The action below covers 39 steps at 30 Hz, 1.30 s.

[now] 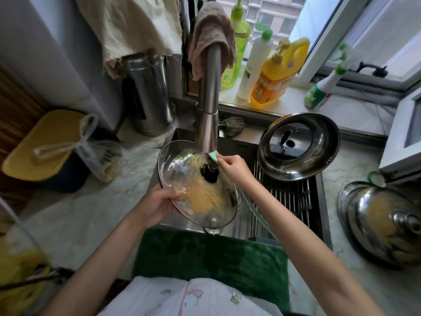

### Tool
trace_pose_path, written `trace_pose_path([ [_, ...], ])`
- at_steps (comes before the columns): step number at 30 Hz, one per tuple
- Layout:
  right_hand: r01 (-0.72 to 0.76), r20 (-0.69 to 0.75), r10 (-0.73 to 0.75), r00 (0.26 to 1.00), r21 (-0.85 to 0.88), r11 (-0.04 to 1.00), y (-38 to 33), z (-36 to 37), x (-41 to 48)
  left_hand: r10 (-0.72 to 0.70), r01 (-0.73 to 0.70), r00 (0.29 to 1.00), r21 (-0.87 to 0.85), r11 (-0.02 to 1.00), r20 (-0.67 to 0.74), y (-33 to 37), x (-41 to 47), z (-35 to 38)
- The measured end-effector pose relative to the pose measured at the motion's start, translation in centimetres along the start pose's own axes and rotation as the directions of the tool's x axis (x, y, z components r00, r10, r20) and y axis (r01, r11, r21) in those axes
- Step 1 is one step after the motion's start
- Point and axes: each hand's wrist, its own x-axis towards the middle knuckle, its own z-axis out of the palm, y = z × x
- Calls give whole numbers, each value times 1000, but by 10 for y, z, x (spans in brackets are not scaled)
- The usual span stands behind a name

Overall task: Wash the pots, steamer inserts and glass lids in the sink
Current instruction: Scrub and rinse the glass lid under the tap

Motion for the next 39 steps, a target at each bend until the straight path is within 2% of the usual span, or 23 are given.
trace_pose_path([
  [2, 87, 52, -90, 995, 62, 994, -2, -1, -5, 10, -10, 1000, -11, 1000, -15, 3, 0, -4],
  [4, 62, 72, -64, 995, 29, 998, 8, -10, -1, 16, -18, 999, -61, 998, -29, 5, -3, -8],
  [7, -3, 7, 3, 1000, 0, 1000, 18, -15, 3, 51, -52, 999, -121, 991, -6, 5, -5, -18],
  [9, 118, 41, -121, 992, 64, 991, 15, -8, -3, 72, -72, 997, -142, 987, -4, 6, -5, -23],
  [11, 196, 86, -197, 977, 23, 980, 18, -5, -8, 88, -89, 996, -159, 983, -16, 9, -5, -29],
  [13, 107, 28, -105, 994, -63, 992, 23, -14, -4, 94, -98, 995, -169, 981, -32, 12, -6, -32],
  [15, 28, -34, -30, 999, -60, 998, 23, -15, -4, 105, -110, 994, -156, 982, -42, 13, -6, -32],
  [19, 170, 60, -168, 984, -28, 985, 18, -2, -24, 134, -143, 989, -151, 978, -70, 19, -7, -34],
  [23, -8, -35, 6, 999, -68, 998, 26, -13, -21, 144, -159, 984, -164, 974, -103, 23, -7, -23],
  [27, 141, 71, -138, 988, -41, 989, 18, -7, -53, 144, -164, 983, -175, 971, -117, 29, 1, -26],
  [28, 134, 67, -129, 989, -73, 988, 20, -10, -54, 144, -167, 982, -194, 967, -124, 29, 4, -30],
  [31, -19, -75, 12, 997, -90, 996, 26, -18, -33, 131, -162, 982, -241, 957, -140, 27, 10, -28],
  [33, -6, -83, 5, 997, -10, 1000, 14, -8, -37, 133, -158, 982, -206, 966, -133, 28, 15, -19],
  [36, 98, 3, -99, 995, 14, 995, 1, 4, -59, 152, -180, 972, -152, 972, -178, 29, 18, -5],
  [39, -20, -77, 13, 997, -91, 996, 14, -11, -46, 153, -184, 970, -159, 970, -188, 26, 20, -1],
])
